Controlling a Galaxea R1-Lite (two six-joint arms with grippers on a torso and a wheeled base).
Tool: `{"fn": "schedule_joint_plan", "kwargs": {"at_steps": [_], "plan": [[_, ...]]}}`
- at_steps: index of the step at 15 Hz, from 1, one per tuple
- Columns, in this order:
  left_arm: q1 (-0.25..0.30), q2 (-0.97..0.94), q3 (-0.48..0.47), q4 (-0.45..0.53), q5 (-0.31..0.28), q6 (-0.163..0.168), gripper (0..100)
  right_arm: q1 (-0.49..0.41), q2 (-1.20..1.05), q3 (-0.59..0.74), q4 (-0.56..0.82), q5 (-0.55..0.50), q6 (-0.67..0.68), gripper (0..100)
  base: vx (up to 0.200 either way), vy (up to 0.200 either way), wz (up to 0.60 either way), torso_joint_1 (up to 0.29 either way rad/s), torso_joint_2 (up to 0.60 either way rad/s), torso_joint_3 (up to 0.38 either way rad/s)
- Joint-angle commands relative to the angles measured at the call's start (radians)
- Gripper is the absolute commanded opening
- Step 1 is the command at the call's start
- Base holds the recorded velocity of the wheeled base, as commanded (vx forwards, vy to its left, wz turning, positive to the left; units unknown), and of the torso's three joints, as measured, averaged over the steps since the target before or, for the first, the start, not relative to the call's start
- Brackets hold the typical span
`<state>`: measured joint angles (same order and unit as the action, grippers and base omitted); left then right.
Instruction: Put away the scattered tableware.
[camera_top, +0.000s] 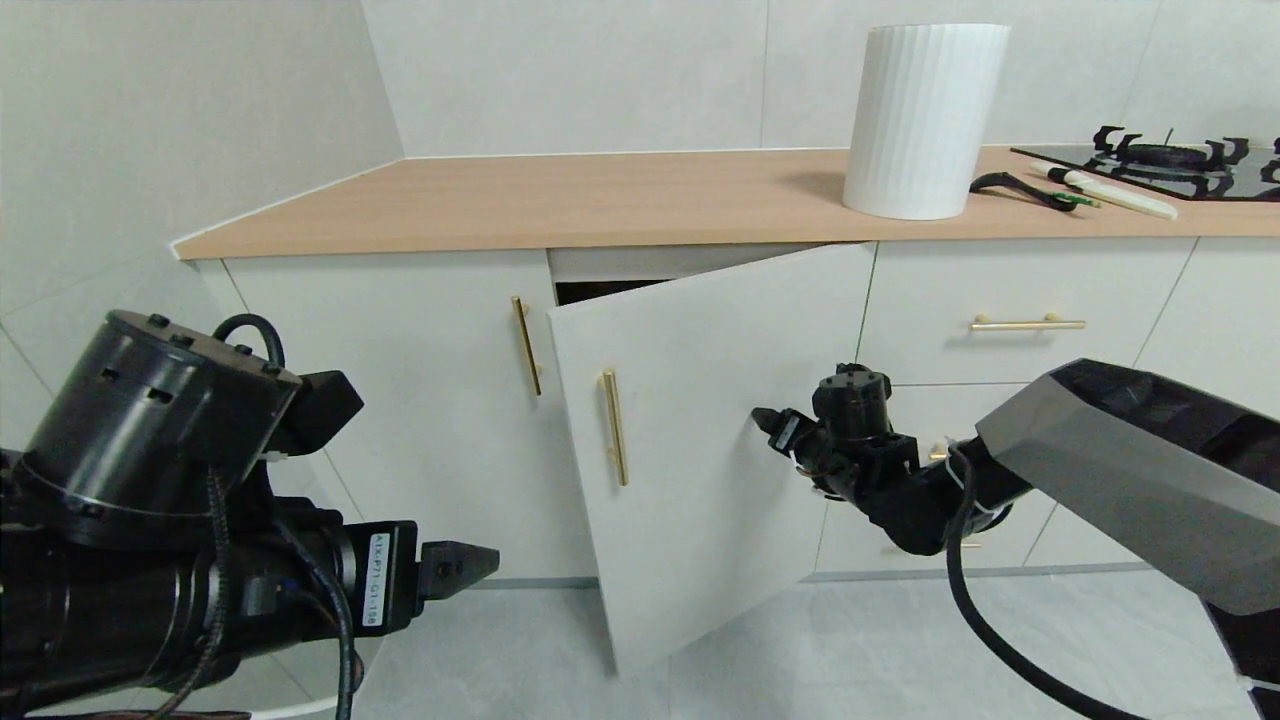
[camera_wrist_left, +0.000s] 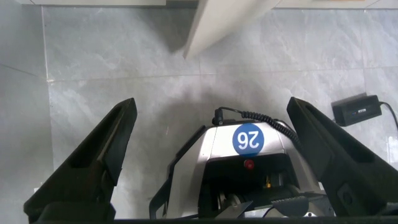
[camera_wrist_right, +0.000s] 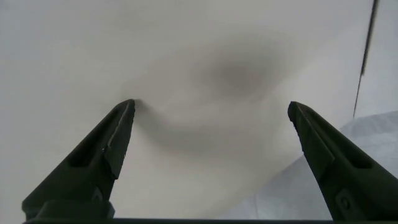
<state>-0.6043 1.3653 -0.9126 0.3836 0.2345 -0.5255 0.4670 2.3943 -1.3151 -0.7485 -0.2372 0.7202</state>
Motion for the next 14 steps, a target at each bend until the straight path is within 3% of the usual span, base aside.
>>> {"fn": "schedule_joint_plan", "kwargs": {"at_steps": [1,14], "plan": [[0.0,0.0,0.0,0.0,0.0,-0.001,100,-0.014,0.04,-0.049,0.0,-0.022,0.005,100,0.0,0.0,0.0,0.0,0.0,0.0],[0.0,0.012,0.001,0.0,0.0,-0.001,100,-0.045,0.16,-0.227,0.001,-0.165,0.007,100,0.0,0.0,0.0,0.0,0.0,0.0]]}}
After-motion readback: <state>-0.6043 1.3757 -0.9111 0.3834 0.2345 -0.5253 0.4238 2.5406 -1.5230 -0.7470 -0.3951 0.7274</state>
